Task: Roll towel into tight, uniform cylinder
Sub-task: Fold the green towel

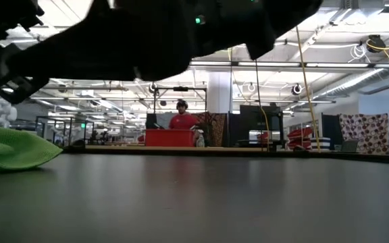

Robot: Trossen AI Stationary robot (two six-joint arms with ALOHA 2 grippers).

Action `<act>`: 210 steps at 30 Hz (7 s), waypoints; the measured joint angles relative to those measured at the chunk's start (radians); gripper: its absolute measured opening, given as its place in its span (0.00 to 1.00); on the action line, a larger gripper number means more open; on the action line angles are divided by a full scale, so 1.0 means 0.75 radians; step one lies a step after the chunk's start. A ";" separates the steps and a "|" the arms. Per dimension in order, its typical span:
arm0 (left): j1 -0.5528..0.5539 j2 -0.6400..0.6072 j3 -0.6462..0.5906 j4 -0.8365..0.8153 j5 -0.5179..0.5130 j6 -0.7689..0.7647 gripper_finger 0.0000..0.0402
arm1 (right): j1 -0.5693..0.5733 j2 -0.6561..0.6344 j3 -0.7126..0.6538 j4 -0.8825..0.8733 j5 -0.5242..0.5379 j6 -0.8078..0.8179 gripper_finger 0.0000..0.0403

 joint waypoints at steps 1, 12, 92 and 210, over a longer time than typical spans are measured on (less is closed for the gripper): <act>-0.011 0.040 0.021 -0.002 0.003 -0.018 0.55 | -0.004 0.009 0.010 0.002 -0.007 0.001 0.45; -0.104 0.343 0.221 -0.094 0.062 -0.174 0.55 | -0.041 0.040 0.028 -0.055 -0.009 0.039 0.41; -0.090 0.472 0.648 -0.818 -0.457 0.112 0.55 | -0.089 -0.211 0.501 -2.123 0.303 0.532 0.00; 0.244 0.868 1.952 -2.354 -1.222 0.634 0.02 | 0.062 -0.906 0.326 -2.295 0.839 0.550 0.00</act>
